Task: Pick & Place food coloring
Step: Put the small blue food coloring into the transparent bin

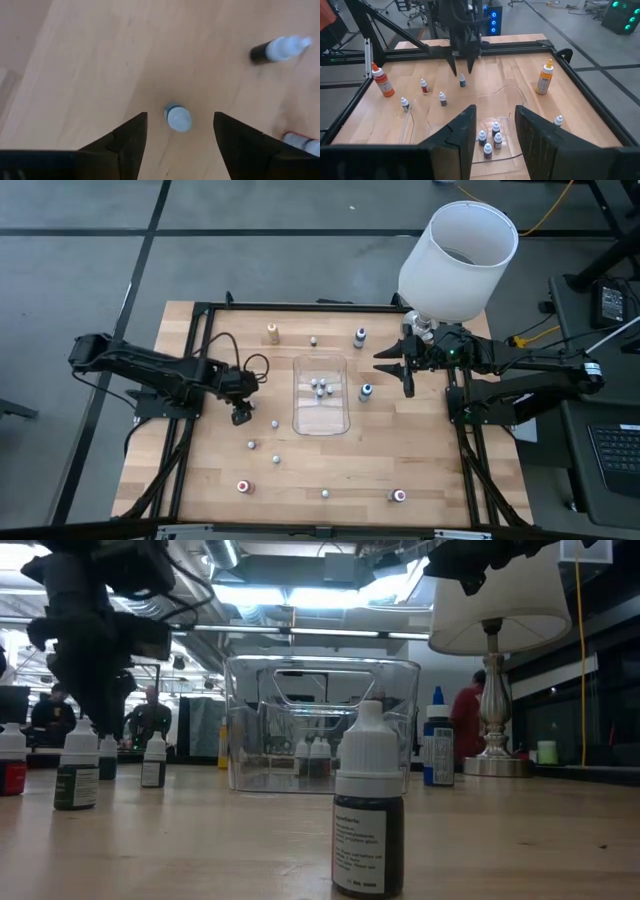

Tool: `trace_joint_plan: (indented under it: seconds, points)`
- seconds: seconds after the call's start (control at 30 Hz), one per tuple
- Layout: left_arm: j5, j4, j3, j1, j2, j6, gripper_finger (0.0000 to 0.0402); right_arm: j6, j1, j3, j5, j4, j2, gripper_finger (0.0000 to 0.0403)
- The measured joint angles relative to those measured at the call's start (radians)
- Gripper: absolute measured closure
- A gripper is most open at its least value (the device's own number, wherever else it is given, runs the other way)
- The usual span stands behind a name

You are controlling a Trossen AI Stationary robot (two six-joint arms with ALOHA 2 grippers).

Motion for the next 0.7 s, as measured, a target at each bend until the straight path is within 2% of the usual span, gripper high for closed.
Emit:
trace_joint_plan:
  seconds: [0.2,0.4,0.7]
  points:
    - [-0.016,0.013,0.0,0.0,0.09,0.001,0.0198,0.0,0.0,0.0,0.0,-0.001,0.0,0.0265]
    - [-0.019,0.051,0.0,0.0,0.125,0.008,0.0223,0.0,0.0,0.0,0.0,-0.002,0.0,0.0265]
    - [-0.002,0.051,0.0,0.0,0.127,0.007,0.0305,0.0,0.0,0.0,0.0,-0.002,0.0,0.0265]
